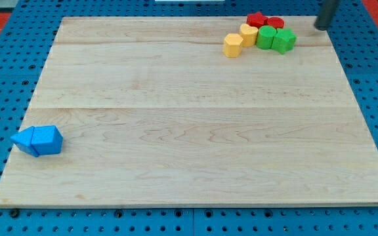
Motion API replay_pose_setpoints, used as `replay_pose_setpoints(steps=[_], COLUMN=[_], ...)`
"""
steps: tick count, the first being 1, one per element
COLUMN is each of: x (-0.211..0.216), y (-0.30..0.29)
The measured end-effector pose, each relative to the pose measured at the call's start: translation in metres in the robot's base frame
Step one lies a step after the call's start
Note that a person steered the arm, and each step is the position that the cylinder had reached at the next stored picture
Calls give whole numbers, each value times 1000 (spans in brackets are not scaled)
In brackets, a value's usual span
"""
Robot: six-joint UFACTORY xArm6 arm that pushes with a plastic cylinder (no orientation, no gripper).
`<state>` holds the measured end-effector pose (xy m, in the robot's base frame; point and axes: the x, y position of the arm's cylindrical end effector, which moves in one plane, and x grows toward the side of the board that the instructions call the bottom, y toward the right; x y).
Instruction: Separate the group of blocks on the board
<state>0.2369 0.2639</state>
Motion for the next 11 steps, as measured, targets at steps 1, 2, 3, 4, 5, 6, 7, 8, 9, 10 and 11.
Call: replay_pose_setpoints(steps=[1, 2, 3, 4, 5, 6, 7, 8, 9, 10, 11], x=[24, 26, 25, 17, 15, 15, 11, -3, -18, -17, -6], y=[-26, -77, -146, -179, -173, -162, -149, -149, -150, -178, -203])
